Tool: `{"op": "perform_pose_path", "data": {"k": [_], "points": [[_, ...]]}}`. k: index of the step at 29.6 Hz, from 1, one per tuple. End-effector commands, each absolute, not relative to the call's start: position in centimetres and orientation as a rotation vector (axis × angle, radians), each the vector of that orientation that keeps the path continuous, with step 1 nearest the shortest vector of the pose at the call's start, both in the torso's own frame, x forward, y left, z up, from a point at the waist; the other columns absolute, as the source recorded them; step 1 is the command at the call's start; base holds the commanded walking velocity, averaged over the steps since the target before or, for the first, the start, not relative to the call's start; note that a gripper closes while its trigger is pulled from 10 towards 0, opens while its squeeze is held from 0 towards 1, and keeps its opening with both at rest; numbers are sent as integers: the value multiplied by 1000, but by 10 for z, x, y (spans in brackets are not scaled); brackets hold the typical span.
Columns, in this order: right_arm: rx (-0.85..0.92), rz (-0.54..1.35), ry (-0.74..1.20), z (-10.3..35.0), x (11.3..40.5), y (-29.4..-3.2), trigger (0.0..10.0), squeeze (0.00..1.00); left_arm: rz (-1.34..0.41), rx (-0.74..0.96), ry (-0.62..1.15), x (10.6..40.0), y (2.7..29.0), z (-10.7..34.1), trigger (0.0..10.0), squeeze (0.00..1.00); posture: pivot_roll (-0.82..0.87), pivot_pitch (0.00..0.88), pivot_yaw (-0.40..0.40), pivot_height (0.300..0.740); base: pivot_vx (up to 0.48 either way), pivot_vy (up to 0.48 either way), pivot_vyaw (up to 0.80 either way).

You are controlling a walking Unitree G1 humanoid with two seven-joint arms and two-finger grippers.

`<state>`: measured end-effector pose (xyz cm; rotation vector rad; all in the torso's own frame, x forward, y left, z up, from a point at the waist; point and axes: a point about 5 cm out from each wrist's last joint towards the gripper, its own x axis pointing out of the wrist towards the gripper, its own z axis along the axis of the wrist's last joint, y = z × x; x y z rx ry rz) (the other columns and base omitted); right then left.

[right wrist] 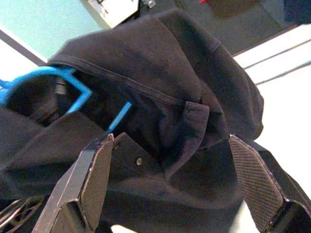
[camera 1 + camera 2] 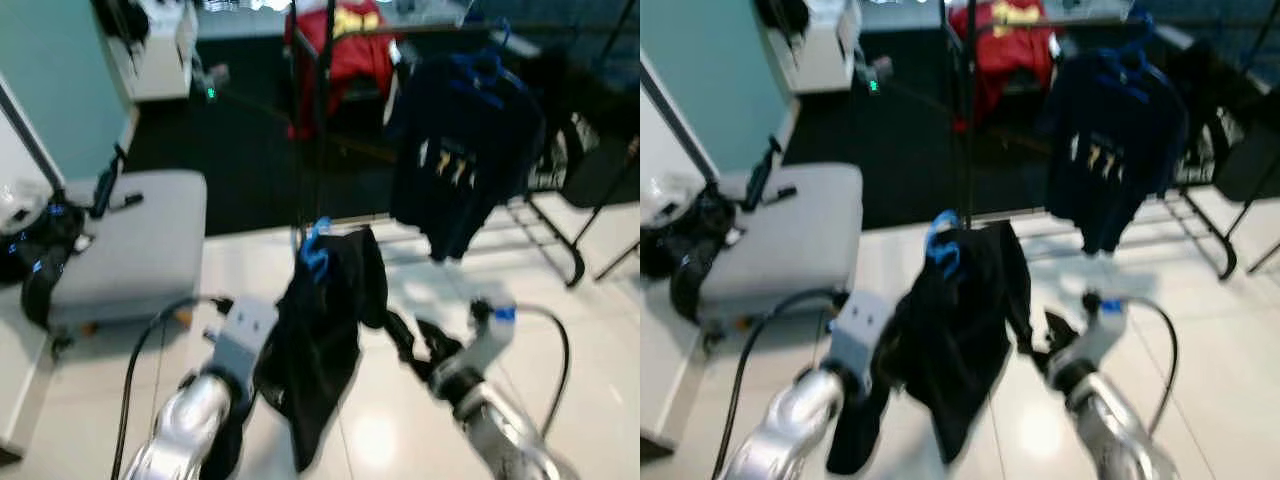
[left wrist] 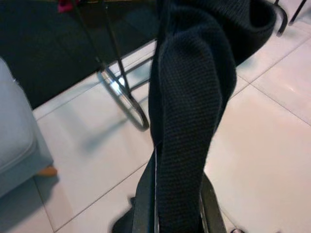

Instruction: Hang hanger

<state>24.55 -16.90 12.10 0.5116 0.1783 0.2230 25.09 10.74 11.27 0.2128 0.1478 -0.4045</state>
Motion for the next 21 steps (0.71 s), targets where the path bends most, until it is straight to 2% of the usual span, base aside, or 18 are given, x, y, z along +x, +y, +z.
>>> {"op": "perform_pose_path", "data": {"k": [1, 21], "points": [[531, 232, 185, 118, 244, -164, 10000, 0, -387, 215, 125, 251, 110, 118, 10000, 0, -24, 114, -11, 740, 382, 0, 0], [534, 232, 181, 118, 246, -164, 10000, 0, -390, 212, 140, 257, 108, 124, 10000, 0, -23, 115, -9, 740, 389, 0, 0]]}}
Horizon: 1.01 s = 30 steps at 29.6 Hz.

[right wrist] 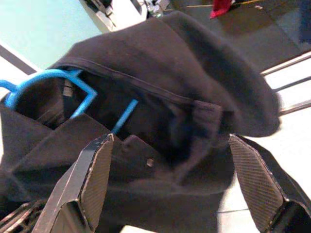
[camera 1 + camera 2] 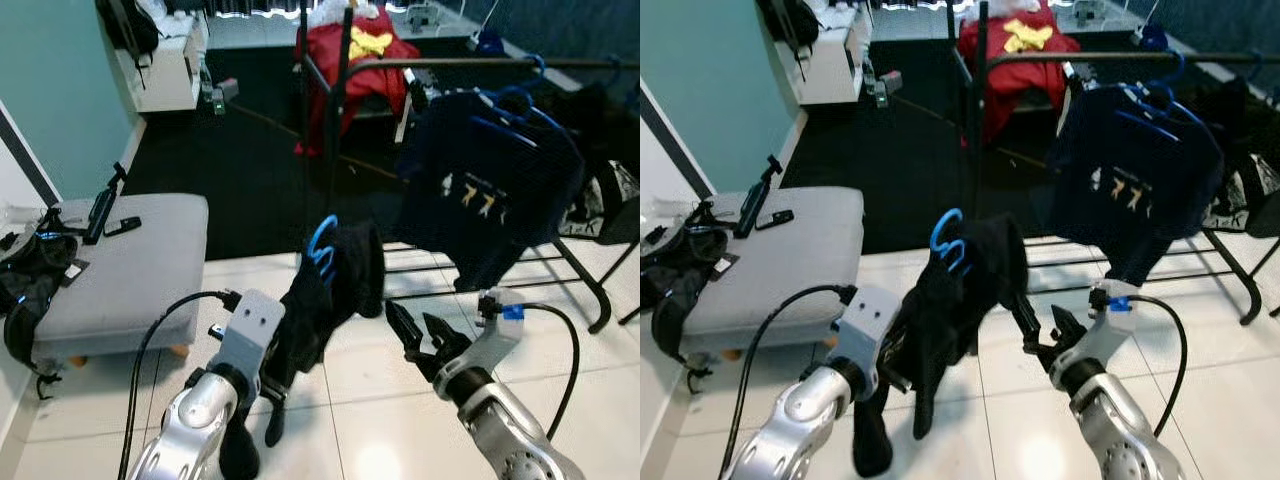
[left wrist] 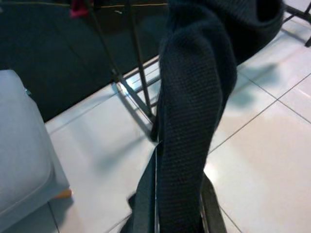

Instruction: Hang hanger

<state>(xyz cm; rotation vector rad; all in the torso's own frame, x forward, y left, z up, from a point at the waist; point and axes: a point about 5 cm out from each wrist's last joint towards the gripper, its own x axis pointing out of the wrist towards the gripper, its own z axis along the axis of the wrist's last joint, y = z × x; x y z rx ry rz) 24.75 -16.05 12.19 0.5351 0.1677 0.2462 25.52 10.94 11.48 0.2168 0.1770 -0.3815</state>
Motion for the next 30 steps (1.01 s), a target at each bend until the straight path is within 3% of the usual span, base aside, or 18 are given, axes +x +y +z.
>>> {"op": "perform_pose_path", "data": {"k": [1, 11, 13, 14, 15, 16, 20, 21, 26, 30], "points": [[534, 232, 181, 118, 246, -164, 10000, 0, -390, 212, 140, 257, 108, 124, 10000, 0, -23, 115, -9, 740, 386, 0, 0], [518, 219, 150, 124, 251, -168, 10000, 0, -386, 108, 84, 281, 128, 148, 10000, 0, -21, 115, -11, 740, 386, 0, 0], [496, 206, 135, 128, 253, -171, 10000, 0, -448, 38, 63, 282, 125, 158, 10000, 0, -21, 115, -11, 740, 0, 0, 0], [468, 185, 110, 133, 257, -176, 10000, 0, -568, -11, 31, 278, 118, 171, 10000, 0, -15, 116, -8, 740, 0, 0, 0], [407, 126, 47, 147, 266, -193, 10000, 0, -827, -25, -15, 263, 109, 192, 10000, 0, -17, 117, -5, 740, 0, 0, 0], [382, 105, 22, 153, 270, -200, 10000, 0, -913, -6, -19, 257, 108, 197, 10000, 0, -17, 117, -5, 740, 0, 0, 0], [300, 88, -9, 164, 274, -210, 10000, 0, -1012, 47, -8, 249, 112, 199, 10000, 0, -16, 119, -4, 740, 0, 0, 0], [171, 94, -32, 177, 277, -217, 10000, 0, -1097, 108, 16, 242, 119, 200, 10000, 0, -16, 118, -3, 740, 0, 0, 0], [105, 102, -39, 182, 278, -220, 10000, 0, -1129, 131, 29, 239, 123, 200, 10000, 0, -16, 119, -3, 740, 0, 0, 0], [-61, 161, -32, 194, 278, -223, 10000, 0, -1202, 211, 65, 234, 138, 202, 10000, 0, -15, 116, -3, 740, 0, 0, 0]]}}
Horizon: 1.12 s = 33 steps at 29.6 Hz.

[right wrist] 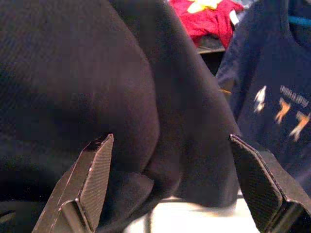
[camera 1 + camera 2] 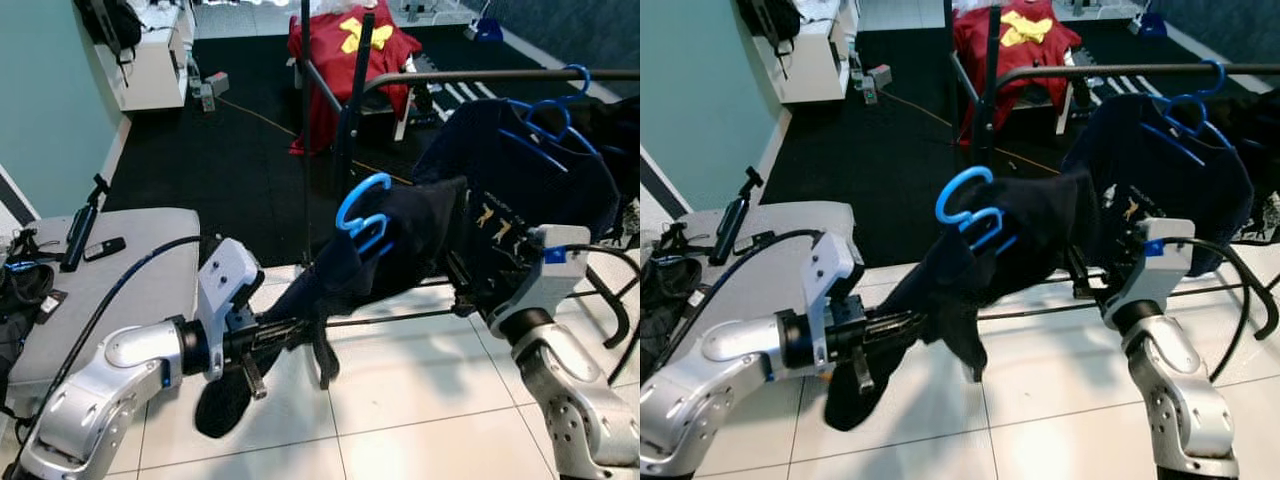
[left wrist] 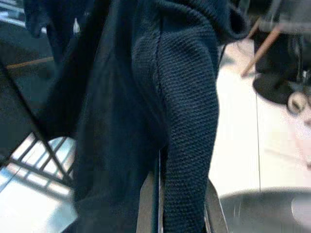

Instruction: Hang hanger

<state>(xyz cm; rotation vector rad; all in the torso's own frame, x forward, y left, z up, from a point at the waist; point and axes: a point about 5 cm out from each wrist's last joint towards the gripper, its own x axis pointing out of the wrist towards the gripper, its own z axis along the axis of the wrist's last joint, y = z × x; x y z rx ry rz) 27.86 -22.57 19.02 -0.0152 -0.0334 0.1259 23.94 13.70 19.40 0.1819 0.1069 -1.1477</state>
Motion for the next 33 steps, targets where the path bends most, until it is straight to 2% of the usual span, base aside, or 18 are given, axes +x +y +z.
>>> {"op": "perform_pose_path", "data": {"k": [1, 7, 10, 15, 16, 17, 24, 25, 27, 28, 31, 32, 33], "points": [[-61, 161, -32, 194, 278, -223, 10000, 0, -1202, 211, 65, 234, 138, 202, 10000, 0, -15, 116, -3, 740, 0, 0, 0], [-151, 263, -15, 202, 275, -216, 10000, 0, -1217, 244, 80, 235, 145, 208, 10000, 0, -21, 112, -2, 740, 0, 0, 0], [-201, 425, 43, 198, 268, -197, 10000, 0, -1262, 216, 56, 232, 135, 213, 10000, 0, -23, 113, -5, 740, 0, 0, 0], [-199, 500, 62, 195, 264, -189, 10000, 0, -1280, 204, 46, 230, 130, 214, 10000, 0, -21, 116, -7, 740, 0, 0, 0], [-185, 509, 52, 196, 264, -188, 1333, 0, -1286, 204, 47, 229, 129, 213, 10000, 0, -21, 116, -7, 740, 0, 0, 0], [-173, 508, 42, 199, 264, -190, 0, 0, -1289, 207, 53, 228, 129, 212, 10000, 0, -20, 118, -8, 740, 0, 0, 0], [-195, 533, 25, 208, 264, -194, 0, 0, -1269, 230, 79, 231, 132, 206, 10000, 0, -24, 120, -7, 740, 0, 0, 0], [-214, 543, 33, 208, 263, -194, 353, 0, -1257, 238, 82, 233, 132, 205, 10000, 0, -26, 120, -6, 740, 0, 0, 0], [-228, 552, 42, 208, 262, -194, 353, 0, -1249, 243, 86, 234, 132, 204, 10000, 0, -26, 120, -6, 740, 0, 0, 0], [-239, 553, 54, 207, 261, -194, 8784, 0, -1242, 247, 89, 235, 132, 203, 10000, 0, -26, 120, -6, 740, 0, 0, 0], [-244, 553, 63, 207, 261, -194, 8784, 0, -1239, 249, 92, 236, 132, 203, 10000, 0, -26, 120, -6, 740, 0, 0, 0], [-221, 525, 63, 207, 262, -197, 10000, 0, -1235, 253, 94, 236, 133, 202, 10000, 0, -28, 123, -4, 740, 0, 0, 0], [-207, 495, 58, 208, 263, -201, 10000, 1000, -1230, 257, 95, 237, 134, 203, 10000, 0, -28, 123, -4, 740, 0, 0, 0]]}}
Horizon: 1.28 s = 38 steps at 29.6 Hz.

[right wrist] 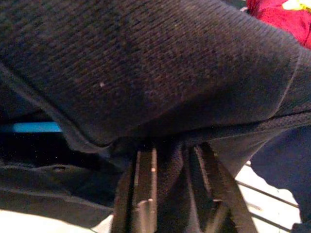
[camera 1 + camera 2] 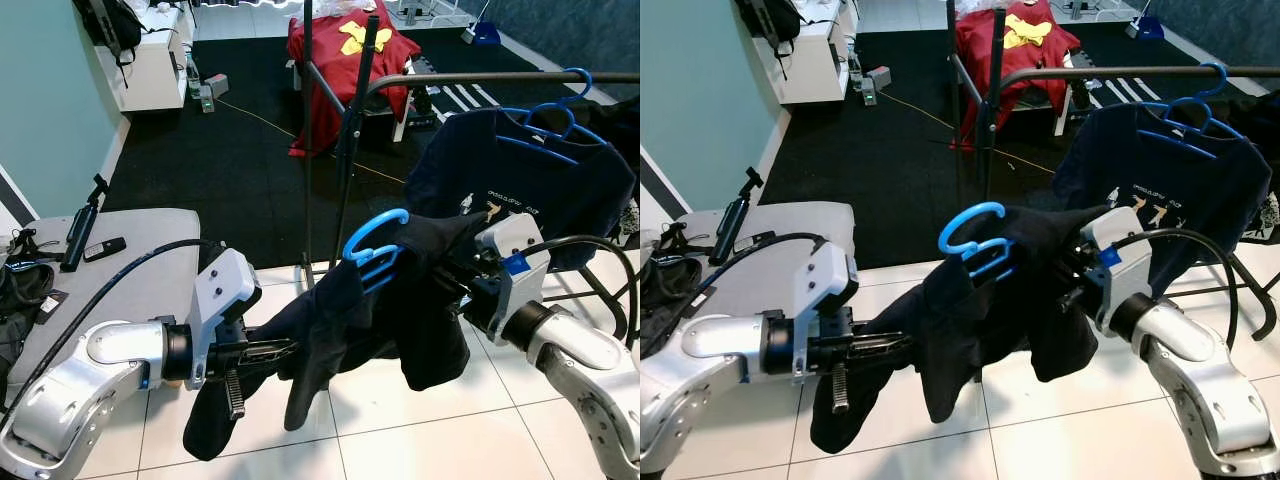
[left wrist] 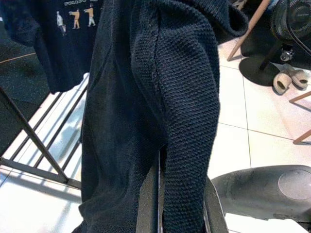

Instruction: Hang hanger

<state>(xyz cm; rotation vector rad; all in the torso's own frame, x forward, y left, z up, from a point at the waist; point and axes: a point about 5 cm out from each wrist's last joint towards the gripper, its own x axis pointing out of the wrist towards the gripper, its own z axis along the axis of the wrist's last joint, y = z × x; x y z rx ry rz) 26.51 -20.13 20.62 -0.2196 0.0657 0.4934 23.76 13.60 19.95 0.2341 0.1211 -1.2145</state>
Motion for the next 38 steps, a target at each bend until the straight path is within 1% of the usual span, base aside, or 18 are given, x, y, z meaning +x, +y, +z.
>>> {"op": "perform_pose_path", "data": {"k": [1, 4, 6, 8, 9, 10, 11, 13, 14, 15, 16, 19, 22, 23, 29, 31, 33, 38], "points": [[-207, 495, 58, 208, 263, -201, 10000, 1000, -1230, 257, 95, 237, 134, 203, 10000, 0, -28, 123, -4, 740, 0, 0, 0], [-178, 470, 43, 212, 263, -204, 10000, 1000, -1223, 261, 94, 238, 135, 203, 10000, 0, -29, 123, -3, 740, 0, 0, 0], [-183, 492, 40, 215, 262, -200, 10000, 1000, -1215, 260, 92, 240, 136, 203, 10000, 0, -31, 124, -5, 740, 0, 0, 0], [-198, 531, 47, 218, 260, -185, 10000, 1000, -1204, 256, 87, 242, 134, 203, 10000, 0, -33, 124, -5, 740, 0, 0, 0], [-198, 531, 47, 218, 260, -185, 10000, 1000, -1204, 256, 87, 242, 134, 203, 10000, 0, -33, 124, -5, 740, 0, 0, 0], [-201, 556, 52, 218, 259, -171, 10000, 1000, -1204, 250, 81, 242, 131, 202, 10000, 0, -40, 124, -5, 740, 0, 0, 0], [-201, 556, 52, 218, 259, -171, 10000, 1000, -1204, 250, 81, 242, 131, 202, 10000, 0, -40, 124, -5, 740, 0, 0, 0], [-205, 617, 69, 213, 256, -141, 10000, 1000, -1211, 224, 66, 241, 120, 201, 10000, 0, -38, 125, -7, 740, 0, 0, 0], [-205, 617, 69, 213, 256, -141, 10000, 1000, -1211, 224, 66, 241, 120, 201, 10000, 0, -38, 125, -7, 740, 0, 0, 0], [-202, 631, 77, 209, 254, -131, 10000, 1000, -1215, 202, 56, 240, 114, 201, 10000, 0, -38, 125, -7, 740, 0, 0, 0], [-202, 631, 77, 209, 254, -131, 10000, 1000, -1215, 202, 56, 240, 114, 201, 10000, 0, -38, 125, -7, 740, 0, 0, 0], [-196, 627, 101, 201, 256, -118, 10000, 1000, -1230, 154, 32, 237, 101, 202, 10000, 0, -38, 126, -7, 740, 0, 0, 0], [-196, 624, 108, 200, 256, -117, 10000, 1000, -1236, 145, 29, 236, 99, 203, 10000, 0, -38, 126, -7, 740, 0, 0, 0], [-205, 613, 120, 199, 257, -116, 10000, 0, -1241, 142, 27, 236, 97, 203, 10000, 0, -38, 126, -7, 740, 0, 0, 0], [-236, 443, 150, 197, 269, -130, 10000, 0, -1253, 134, 18, 234, 96, 205, 10000, 0, -38, 126, -7, 740, 0, 0, 0], [-236, 443, 150, 197, 269, -130, 10000, 0, -1253, 134, 18, 234, 96, 205, 10000, 0, -38, 126, -7, 740, 0, 0, 0], [-235, 386, 128, 202, 272, -136, 10000, 0, -1271, 132, 22, 232, 96, 204, 10000, 0, -37, 126, -7, 740, 0, 0, 0], [-234, 330, 104, 206, 274, -142, 10000, 0, -1284, 135, 30, 230, 96, 203, 10000, 0, -38, 126, -7, 740, 0, 0, 0]]}}
